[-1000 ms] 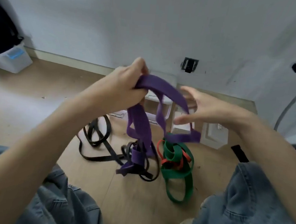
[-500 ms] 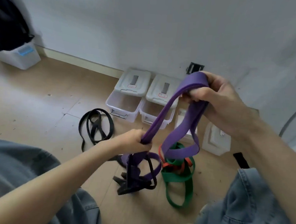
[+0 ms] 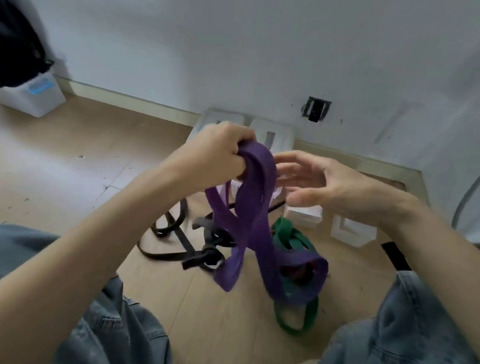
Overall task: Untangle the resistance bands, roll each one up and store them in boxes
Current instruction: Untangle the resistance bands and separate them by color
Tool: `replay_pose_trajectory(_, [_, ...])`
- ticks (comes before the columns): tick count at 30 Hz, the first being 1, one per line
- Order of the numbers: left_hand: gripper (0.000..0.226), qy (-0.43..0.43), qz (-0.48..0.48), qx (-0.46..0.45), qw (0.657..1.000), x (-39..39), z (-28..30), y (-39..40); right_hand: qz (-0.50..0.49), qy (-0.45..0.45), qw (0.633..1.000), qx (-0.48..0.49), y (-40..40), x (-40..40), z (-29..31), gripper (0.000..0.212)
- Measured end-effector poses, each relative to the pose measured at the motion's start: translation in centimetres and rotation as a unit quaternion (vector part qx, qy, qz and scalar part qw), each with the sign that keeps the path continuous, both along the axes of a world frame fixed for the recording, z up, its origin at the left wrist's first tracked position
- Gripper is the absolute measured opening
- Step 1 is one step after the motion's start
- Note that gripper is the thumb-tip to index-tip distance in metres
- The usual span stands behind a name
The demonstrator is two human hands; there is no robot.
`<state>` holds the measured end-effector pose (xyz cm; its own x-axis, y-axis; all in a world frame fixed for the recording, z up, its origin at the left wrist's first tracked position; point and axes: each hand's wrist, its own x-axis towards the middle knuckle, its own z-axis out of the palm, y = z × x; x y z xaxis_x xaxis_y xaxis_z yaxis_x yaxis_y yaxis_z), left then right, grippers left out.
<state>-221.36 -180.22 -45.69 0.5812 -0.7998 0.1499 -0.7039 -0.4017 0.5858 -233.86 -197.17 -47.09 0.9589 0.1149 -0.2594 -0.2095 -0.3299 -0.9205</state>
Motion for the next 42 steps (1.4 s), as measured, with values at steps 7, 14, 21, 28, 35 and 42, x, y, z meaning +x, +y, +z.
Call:
replay_pose_trajectory(7, [0.022,0.016,-0.006,0.000,1.000,-0.4,-1.5,-0.1,-0.112,-0.049,0.993,0.003,2.7,1.6,-0.1,0.045])
replay_pose_trajectory(14, [0.011,0.178,-0.078,0.015,0.981,-1.0,-7.2,-0.3,-0.143,-0.107,0.981,0.078,2.2,1.4,1.6,0.043])
replay_pose_trajectory(21, [0.013,0.262,-0.142,-0.123,0.946,-0.2,-3.4,-0.7,-0.179,-0.265,0.888,0.330,0.4,0.8,4.8,0.028])
replay_pose_trajectory(28, [0.017,0.034,-0.068,0.083,0.994,1.3,-2.1,0.4,-0.207,-0.018,0.975,-0.077,-0.9,1.0,1.4,0.042])
replay_pose_trajectory(35, [0.015,0.096,-0.163,-0.028,0.982,-0.2,-0.7,-0.6,-0.042,-0.040,0.990,-0.125,0.6,1.2,0.1,0.066])
replay_pose_trajectory(42, [0.021,0.080,-0.105,0.119,0.984,1.6,-5.8,0.6,-0.140,-0.148,0.979,0.005,1.1,1.3,1.0,0.023])
